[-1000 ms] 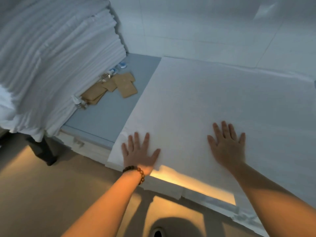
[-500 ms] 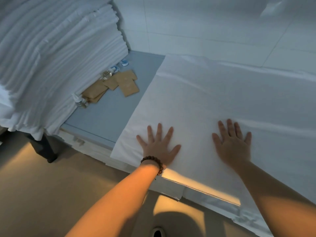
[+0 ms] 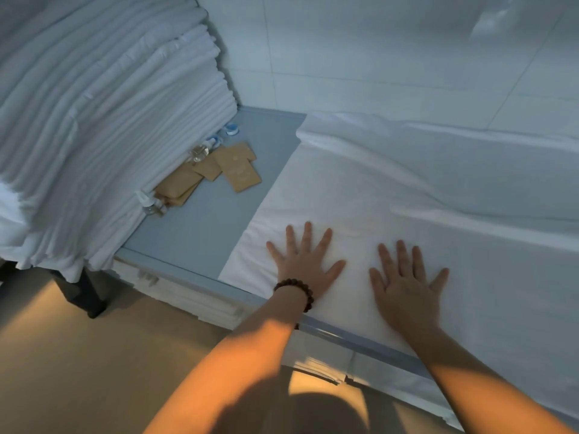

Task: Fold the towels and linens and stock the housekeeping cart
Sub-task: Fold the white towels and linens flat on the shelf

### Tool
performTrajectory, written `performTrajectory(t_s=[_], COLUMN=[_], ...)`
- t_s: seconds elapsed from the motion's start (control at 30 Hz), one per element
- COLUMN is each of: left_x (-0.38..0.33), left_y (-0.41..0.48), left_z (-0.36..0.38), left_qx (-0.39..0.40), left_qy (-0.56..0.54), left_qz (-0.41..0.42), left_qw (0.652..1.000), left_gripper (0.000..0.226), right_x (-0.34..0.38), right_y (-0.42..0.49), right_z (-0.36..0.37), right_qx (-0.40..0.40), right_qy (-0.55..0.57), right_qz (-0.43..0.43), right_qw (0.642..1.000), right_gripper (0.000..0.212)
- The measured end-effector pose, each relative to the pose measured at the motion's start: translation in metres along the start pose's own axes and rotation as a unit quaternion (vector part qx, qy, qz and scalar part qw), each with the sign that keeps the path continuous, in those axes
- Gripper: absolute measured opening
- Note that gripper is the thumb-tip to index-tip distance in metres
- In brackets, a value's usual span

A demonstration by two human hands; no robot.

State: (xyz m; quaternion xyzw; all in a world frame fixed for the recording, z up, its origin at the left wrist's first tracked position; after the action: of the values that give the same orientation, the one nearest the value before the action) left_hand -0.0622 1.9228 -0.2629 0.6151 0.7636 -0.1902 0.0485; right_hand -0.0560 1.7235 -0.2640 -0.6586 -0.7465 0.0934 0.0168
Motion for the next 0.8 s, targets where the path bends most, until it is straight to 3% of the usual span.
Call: performTrajectory(t_s=[0.07, 0.23, 0.3, 0.43, 0.57, 0.67, 0.8], left_x=[0.037, 0.096, 0.062, -0.046, -0.072, -0.068, -0.072], left_y=[-0.005, -0.019, -0.018, -0.029, -0.037, -0.037, -0.035], left_z=[-0.008, -0.03, -0.025, 0.017, 0.04, 0.043, 0.045], left_qx=[-0.003, -0.016, -0.046, -0.029, -0.015, -0.031, -0.029], left_qy=[0.021, 0.023, -0.004, -0.078, -0.002, 0.02, 0.015], left_qz=[0.001, -0.112, -0.1, 0.075, 0.055, 0.048, 0.048], left_qw=[1.0, 0.993, 0.994, 0.994, 0.998, 0.998, 0.998], left_gripper=[0.073, 0.073, 0.068, 0.055, 0.059, 0.061, 0.06], right_x=[-0.002, 0.0, 0.001, -0.003, -0.052, -0.141, -0.263], right_y=[0.001, 0.003, 0.004, 0.002, -0.017, -0.047, -0.091], right_z=[0.002, 0.003, 0.002, -0.001, 0.006, 0.022, 0.032], right_qx=[-0.021, -0.02, -0.018, -0.04, -0.057, -0.049, -0.001], right_qy=[-0.013, -0.027, -0.017, 0.028, 0.01, -0.024, 0.015], right_qz=[-0.005, -0.017, -0.019, -0.026, -0.059, 0.049, 0.225], right_qw=[1.0, 0.999, 1.0, 0.998, 0.997, 0.997, 0.974], right_gripper=[0.058, 0.059, 0.057, 0.05, 0.053, 0.056, 0.057])
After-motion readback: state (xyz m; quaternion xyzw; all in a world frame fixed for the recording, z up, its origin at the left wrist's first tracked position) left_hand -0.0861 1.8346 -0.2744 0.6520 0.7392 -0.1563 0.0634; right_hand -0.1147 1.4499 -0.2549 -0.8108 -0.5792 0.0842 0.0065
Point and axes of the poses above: each hand's wrist, its own y-axis towards the middle knuckle, its own z-axis out of the palm, x = y × z, the point moved 1 cm from there along y, towards the middle knuckle, and after that the axes turned 12 degrees about -y, right-handed, at the moved point
